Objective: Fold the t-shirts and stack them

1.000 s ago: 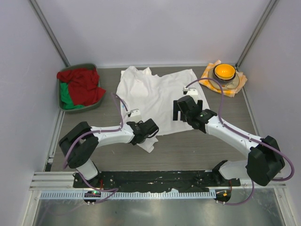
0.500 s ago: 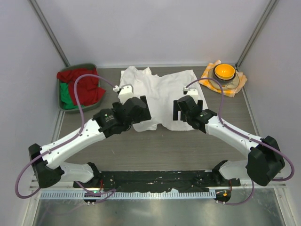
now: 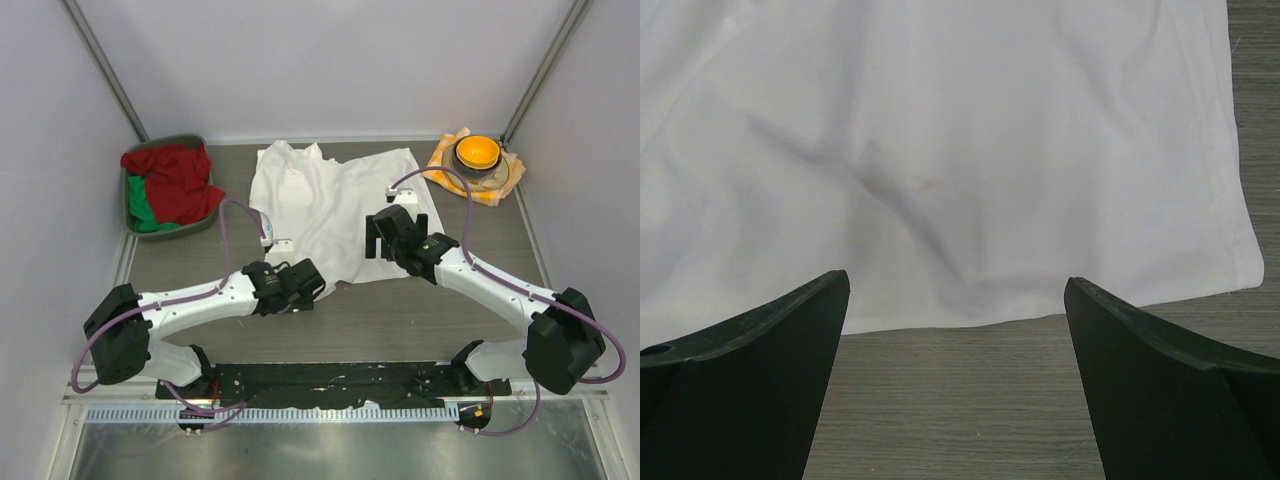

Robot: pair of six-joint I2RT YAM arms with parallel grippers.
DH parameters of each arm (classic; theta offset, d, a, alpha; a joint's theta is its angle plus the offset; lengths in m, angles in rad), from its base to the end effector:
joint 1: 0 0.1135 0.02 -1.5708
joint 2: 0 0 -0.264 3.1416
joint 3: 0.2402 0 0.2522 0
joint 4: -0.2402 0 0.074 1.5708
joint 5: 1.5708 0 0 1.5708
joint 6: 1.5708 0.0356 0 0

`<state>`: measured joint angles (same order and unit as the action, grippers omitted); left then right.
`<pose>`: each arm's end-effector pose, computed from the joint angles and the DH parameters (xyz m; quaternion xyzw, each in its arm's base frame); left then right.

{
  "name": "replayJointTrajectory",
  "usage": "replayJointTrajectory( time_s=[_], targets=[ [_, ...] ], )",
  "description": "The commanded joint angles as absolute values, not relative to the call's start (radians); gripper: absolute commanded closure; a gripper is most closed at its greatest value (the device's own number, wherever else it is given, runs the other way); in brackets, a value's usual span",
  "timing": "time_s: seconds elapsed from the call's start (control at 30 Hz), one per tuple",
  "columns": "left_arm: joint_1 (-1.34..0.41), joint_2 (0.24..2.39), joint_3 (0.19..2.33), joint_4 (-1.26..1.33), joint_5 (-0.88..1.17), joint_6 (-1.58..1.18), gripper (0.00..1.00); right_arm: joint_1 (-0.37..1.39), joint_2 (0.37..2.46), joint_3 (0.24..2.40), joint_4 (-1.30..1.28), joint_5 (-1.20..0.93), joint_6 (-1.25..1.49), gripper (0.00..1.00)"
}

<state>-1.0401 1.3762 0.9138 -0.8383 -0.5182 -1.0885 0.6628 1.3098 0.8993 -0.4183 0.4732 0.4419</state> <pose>0.1382 -0.2006 0.2158 -0.0577 0.9567 0.0094 0.2851 0.2243 0.1545 0.2479 -0.0154 0.9098 -0.0010 0.4147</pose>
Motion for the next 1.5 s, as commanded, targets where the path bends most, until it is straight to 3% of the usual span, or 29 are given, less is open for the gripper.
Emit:
replayJointTrajectory(
  time_s=[0.0,0.23,0.37,0.53,0.83,0.87,0.9,1.0,1.07,1.23,1.47],
  targets=[
    [-1.06,1.354,0.91,-0.827,-0.537,-1.163,0.0,0.672,1.308,0.939,-0.406,0.497,0.448,0.05],
    [-1.057,1.428,0.891,-0.766,-0.692,-1.201,0.0,0.675,1.304,0.931,-0.4,0.495,0.451,0.05],
    [-1.051,1.44,0.913,-0.633,-0.764,-1.144,0.09,0.675,1.295,0.928,-0.4,0.499,0.443,0.05],
    [-1.031,1.528,0.937,-0.528,-0.761,-1.08,0.21,0.676,1.273,0.917,-0.399,0.505,0.436,0.05],
    [-1.026,1.663,0.947,-0.451,-0.692,-1.109,0.28,0.678,1.266,0.904,-0.396,0.492,0.433,0.05],
    [-1.026,1.667,0.943,-0.433,-0.689,-1.115,0.31,0.68,1.266,0.904,-0.394,0.492,0.433,0.05],
    [-1.026,1.67,0.934,-0.425,-0.686,-1.117,0.44,0.678,1.266,0.9,-0.391,0.494,0.433,0.05],
    [-1.017,1.68,0.927,-0.411,-0.686,-1.123,0.69,0.678,1.269,0.899,-0.391,0.492,0.433,0.05],
    [-1.0,1.683,0.93,-0.42,-0.68,-1.126,1.0,0.678,1.27,0.9,-0.388,0.492,0.434,0.05],
    [-0.965,1.614,1.003,-0.452,-0.67,-1.042,1.0,0.678,1.278,0.903,-0.387,0.499,0.431,0.05],
    [-0.793,1.615,1.352,-0.519,-0.533,-0.847,1.0,0.678,1.293,0.936,-0.385,0.489,0.428,0.05]
  ],
)
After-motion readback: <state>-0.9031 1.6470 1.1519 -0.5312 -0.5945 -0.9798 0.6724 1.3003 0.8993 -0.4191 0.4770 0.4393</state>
